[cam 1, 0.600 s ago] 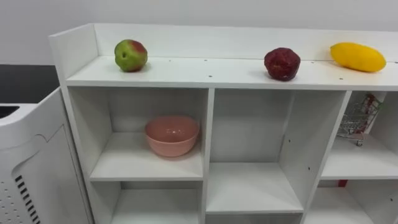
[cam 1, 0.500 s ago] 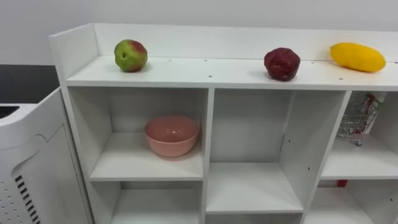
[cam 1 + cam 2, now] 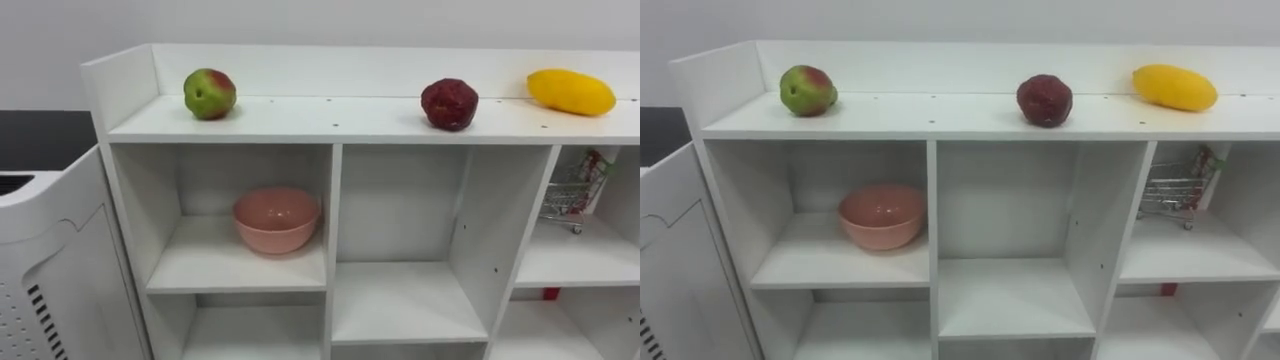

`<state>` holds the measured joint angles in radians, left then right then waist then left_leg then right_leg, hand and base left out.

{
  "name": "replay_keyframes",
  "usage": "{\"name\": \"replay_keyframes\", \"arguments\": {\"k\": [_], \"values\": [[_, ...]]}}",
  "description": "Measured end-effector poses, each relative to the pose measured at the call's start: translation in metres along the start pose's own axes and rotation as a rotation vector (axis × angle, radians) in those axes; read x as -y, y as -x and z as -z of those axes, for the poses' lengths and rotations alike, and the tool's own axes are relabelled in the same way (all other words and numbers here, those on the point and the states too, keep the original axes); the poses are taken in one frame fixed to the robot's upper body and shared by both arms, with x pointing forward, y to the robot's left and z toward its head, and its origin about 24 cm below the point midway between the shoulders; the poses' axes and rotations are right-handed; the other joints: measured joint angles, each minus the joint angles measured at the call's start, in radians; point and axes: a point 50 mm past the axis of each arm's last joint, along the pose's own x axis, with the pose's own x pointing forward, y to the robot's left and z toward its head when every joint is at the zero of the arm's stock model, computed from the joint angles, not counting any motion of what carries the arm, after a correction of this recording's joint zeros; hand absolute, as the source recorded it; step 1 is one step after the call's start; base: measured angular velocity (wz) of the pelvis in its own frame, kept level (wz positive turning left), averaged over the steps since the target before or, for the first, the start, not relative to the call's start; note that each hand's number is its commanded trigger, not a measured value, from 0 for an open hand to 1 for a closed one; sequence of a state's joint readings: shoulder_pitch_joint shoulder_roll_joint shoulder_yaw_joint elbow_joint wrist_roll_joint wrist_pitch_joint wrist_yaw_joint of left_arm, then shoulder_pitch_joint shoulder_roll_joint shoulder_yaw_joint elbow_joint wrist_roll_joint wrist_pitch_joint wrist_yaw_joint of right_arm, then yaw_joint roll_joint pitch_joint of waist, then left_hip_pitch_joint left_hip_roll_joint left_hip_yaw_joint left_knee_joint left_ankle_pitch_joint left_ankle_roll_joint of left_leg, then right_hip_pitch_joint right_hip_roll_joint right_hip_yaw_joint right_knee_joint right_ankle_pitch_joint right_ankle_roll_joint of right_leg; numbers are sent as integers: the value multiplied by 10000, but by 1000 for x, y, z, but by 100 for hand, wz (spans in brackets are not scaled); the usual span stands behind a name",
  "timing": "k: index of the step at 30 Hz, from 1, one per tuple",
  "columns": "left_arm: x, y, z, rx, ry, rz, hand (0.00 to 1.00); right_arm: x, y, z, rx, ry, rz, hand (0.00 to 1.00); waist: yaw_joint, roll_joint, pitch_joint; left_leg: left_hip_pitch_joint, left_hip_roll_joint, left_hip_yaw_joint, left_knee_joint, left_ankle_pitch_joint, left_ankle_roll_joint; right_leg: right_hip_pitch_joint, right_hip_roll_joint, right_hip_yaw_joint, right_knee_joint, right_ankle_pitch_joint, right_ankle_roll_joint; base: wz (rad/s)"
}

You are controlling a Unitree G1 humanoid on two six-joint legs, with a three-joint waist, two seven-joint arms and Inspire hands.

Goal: Arrange fruit in the closet

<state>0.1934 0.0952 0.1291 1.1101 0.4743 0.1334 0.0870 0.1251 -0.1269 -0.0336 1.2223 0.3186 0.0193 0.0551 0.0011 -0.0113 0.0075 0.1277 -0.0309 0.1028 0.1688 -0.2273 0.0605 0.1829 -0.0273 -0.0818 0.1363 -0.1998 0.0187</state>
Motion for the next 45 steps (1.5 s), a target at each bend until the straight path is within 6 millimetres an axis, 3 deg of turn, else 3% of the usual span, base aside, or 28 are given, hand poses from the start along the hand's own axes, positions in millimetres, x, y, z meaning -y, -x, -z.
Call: {"name": "replay_keyframes", "arguments": {"k": [5,8,14,16,22,26,30,33,37,41,45], "values": [[-5,0,10,-234,616,-330,0,15,0,-9,339,-2342,1228,0,-288,-13,-8,104,-2,-7,-10,-1,-2,97,7,6,-5,-1,1,-1],[-10,0,10,-206,589,-478,0,21,1,-37,1230,-3919,2095,0,-360,-88,25,156,-10,2,-7,-1,0,70,5,-15,0,-1,1,-5],[-18,0,12,-42,726,-1053,0,28,20,-124,4147,-5043,3018,0,-386,-242,10,96,-21,1,11,-9,10,-46,12,-39,47,-1,0,-6],[-22,0,10,41,698,-1335,0,28,37,-161,5627,-5229,3219,0,-459,-258,-27,-118,-5,-5,56,-5,13,-246,17,-86,155,-1,1,0],[-22,2,21,-192,614,-1457,0,21,87,-222,8820,-4941,3697,0,-279,-343,-52,-134,0,18,75,-3,10,-332,18,-51,143,-1,0,-2],[-24,2,19,-97,600,-1534,0,16,120,-245,10513,-5126,3457,0,-155,-313,-66,-144,2,9,69,-3,10,-393,11,-98,156,-1,0,1],[-22,3,21,-96,253,-1523,0,5,166,-271,12838,-4081,3244,0,62,-199,-111,-173,7,24,91,-2,10,-396,14,-43,160,-1,0,-4],[-22,3,19,-16,102,-1517,0,-2,194,-291,14387,-3312,3295,0,47,-234,-92,-220,20,14,184,-2,9,-390,11,-106,159,-1,-1,4],[-22,3,15,213,-16,-1489,0,-8,225,-302,15849,-3399,2822,0,97,-351,-63,-302,33,-17,209,-2,9,-381,2,-273,188,16,-28,3],[-21,3,14,318,-42,-1421,0,-11,238,-306,16506,-3123,2540,0,180,-488,-60,-282,37,-21,203,-2,9,-348,5,-299,198,18,-29,-1],[-20,1,0,766,-403,-1251,0,-25,245,-310,16972,-2220,2160,0,284,-551,-42,-303,24,-20,202,-2,9,-408,2,-335,228,17,-29,-3]]}}
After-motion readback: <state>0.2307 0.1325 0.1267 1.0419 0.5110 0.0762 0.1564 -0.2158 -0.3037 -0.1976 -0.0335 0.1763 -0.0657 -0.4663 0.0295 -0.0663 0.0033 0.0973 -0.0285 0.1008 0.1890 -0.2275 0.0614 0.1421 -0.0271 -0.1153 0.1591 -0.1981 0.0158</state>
